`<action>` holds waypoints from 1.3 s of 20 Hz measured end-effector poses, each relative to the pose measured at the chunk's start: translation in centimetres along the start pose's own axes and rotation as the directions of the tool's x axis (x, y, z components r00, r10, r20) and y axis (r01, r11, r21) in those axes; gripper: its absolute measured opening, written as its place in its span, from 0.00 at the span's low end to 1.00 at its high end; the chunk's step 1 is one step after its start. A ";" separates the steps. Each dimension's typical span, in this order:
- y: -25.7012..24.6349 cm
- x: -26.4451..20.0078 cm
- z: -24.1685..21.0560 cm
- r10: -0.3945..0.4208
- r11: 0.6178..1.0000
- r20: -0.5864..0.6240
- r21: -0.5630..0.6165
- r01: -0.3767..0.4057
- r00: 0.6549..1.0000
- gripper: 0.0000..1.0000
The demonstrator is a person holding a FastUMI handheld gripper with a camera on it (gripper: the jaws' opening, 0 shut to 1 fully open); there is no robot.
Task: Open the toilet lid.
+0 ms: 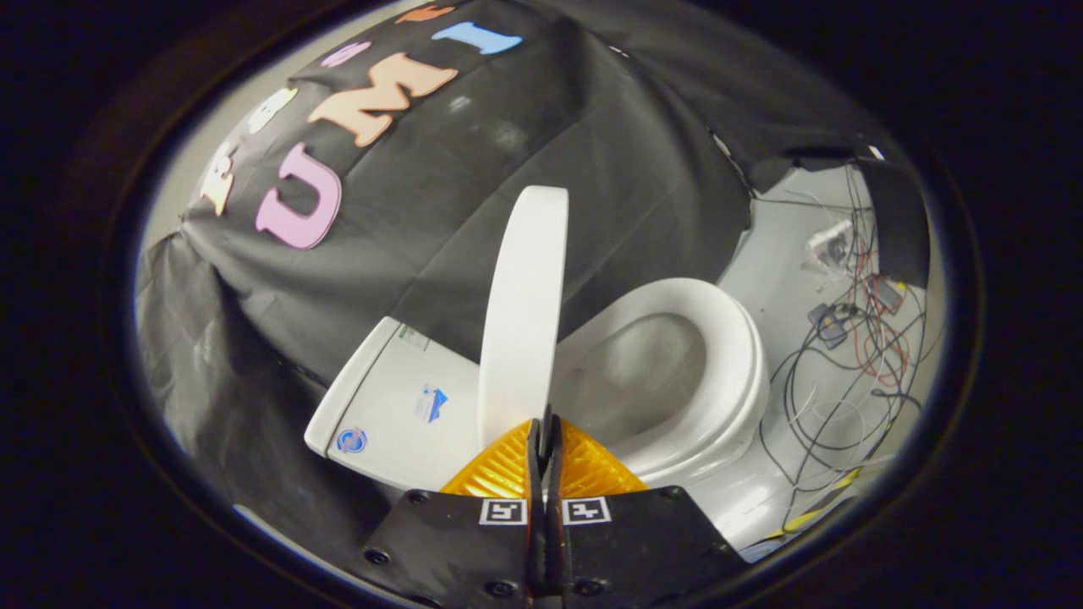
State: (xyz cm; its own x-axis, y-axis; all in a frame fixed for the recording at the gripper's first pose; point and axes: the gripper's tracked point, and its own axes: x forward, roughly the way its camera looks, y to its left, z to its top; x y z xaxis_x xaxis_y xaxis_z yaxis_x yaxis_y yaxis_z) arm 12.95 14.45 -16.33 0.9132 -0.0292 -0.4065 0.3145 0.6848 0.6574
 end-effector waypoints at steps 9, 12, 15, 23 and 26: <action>2.4 -0.2 0.2 -0.034 0.999 -0.007 -0.037 0.033 0.999 0.01; 3.7 -0.3 0.4 -0.030 0.998 -0.006 -0.054 0.030 1.000 0.01; 4.5 -0.3 0.5 -0.033 0.997 -0.005 -0.066 0.033 0.999 0.01; 7.3 -0.3 0.5 -0.050 0.992 0.001 -0.115 0.050 0.999 0.01; 8.5 -0.2 0.5 -0.049 0.992 0.005 -0.118 0.050 0.999 0.01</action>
State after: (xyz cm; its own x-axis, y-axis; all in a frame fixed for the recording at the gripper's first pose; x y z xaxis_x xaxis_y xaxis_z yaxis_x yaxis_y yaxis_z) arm 15.56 19.88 -10.33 0.8978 -0.0665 -0.4354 0.3268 0.7635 0.5571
